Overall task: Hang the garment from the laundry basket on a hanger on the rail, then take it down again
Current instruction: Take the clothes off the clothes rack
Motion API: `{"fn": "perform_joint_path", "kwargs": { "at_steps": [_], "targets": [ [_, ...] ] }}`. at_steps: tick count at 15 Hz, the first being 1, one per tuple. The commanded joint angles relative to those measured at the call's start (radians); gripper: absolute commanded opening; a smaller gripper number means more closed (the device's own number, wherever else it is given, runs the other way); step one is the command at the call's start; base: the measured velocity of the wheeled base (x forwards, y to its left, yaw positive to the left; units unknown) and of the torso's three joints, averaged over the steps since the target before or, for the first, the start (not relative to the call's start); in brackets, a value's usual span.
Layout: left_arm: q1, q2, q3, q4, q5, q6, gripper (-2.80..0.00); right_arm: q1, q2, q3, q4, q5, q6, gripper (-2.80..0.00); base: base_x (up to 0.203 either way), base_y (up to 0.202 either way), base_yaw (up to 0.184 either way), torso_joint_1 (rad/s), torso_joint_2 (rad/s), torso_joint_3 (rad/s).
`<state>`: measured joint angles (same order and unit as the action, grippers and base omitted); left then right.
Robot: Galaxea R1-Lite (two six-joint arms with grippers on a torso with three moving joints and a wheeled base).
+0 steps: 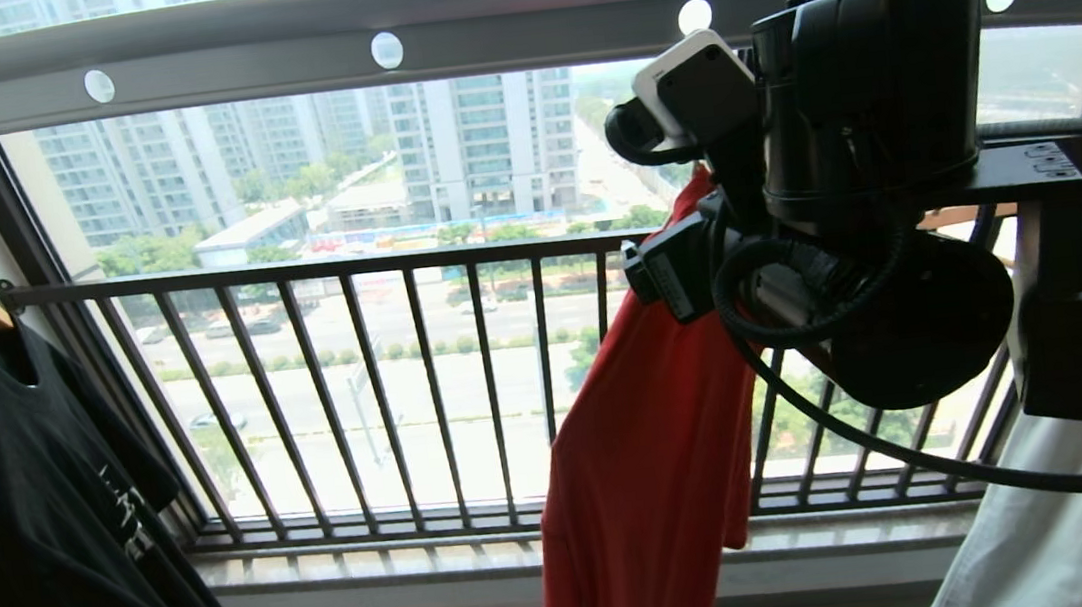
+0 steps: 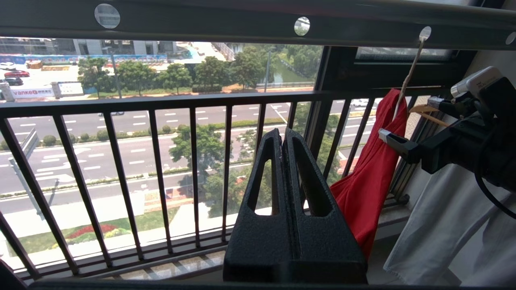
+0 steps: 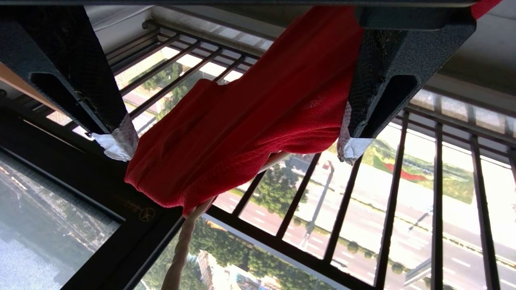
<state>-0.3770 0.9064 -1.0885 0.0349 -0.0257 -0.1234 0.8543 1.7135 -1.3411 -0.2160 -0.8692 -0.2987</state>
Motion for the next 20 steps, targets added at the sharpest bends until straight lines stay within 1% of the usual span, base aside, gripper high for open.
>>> {"fn": "perform_joint_path", "kwargs": {
  "at_steps": [1,6,7,11,12,13,16,18,19,20],
  "targets": [
    [0.000,0.000,-0.001,0.000,0.000,-0.001,-2.80,-0.005,-0.044,0.024,-0.001,-0.005,-0.002,0.00,0.000,0.000,0.000,0.000,0.00,0.000],
    [0.000,-0.004,-0.001,0.000,-0.002,-0.001,-2.80,-0.016,-0.110,0.042,0.001,-0.005,-0.030,0.00,0.000,0.000,0.000,0.000,0.00,0.000],
    [0.000,-0.007,-0.001,0.000,-0.002,-0.001,-2.80,-0.020,-0.115,0.042,0.000,-0.005,-0.042,0.00,0.000,0.000,0.000,0.000,0.00,0.000],
    [0.000,-0.012,-0.005,0.002,-0.001,-0.001,-2.80,-0.050,-0.094,0.029,-0.008,0.018,-0.042,0.00,0.000,0.000,0.000,0.000,0.00,0.000],
    [0.000,-0.012,-0.007,0.002,-0.002,-0.001,-2.80,-0.062,-0.086,0.020,-0.011,0.039,-0.041,0.00,0.000,0.000,0.000,0.000,0.00,0.000],
    [0.000,-0.012,-0.007,0.002,0.000,-0.001,-2.80,-0.078,-0.074,0.006,-0.014,0.080,-0.040,0.00,0.000,0.000,0.000,0.000,0.00,0.000],
    [0.000,-0.011,-0.006,0.002,0.000,-0.001,-2.80,-0.109,-0.036,-0.028,-0.064,0.128,-0.039,0.00,0.000,0.000,0.000,0.000,0.00,0.000],
    [0.001,-0.012,-0.007,0.002,0.000,-0.001,-2.80,-0.146,-0.010,-0.055,-0.084,0.218,-0.038,0.00,0.000,0.000,0.000,0.000,0.00,0.000],
    [0.001,-0.012,-0.005,0.002,0.000,-0.001,-2.80,-0.165,0.011,-0.074,-0.091,0.252,-0.037,0.00,0.000,0.000,0.000,0.000,0.00,0.000],
    [0.000,-0.011,-0.005,0.002,0.000,-0.001,-2.80,-0.181,0.038,-0.096,-0.095,0.266,-0.037,0.00,0.000,0.000,0.000,0.000,0.00,0.000]
  ]
}}
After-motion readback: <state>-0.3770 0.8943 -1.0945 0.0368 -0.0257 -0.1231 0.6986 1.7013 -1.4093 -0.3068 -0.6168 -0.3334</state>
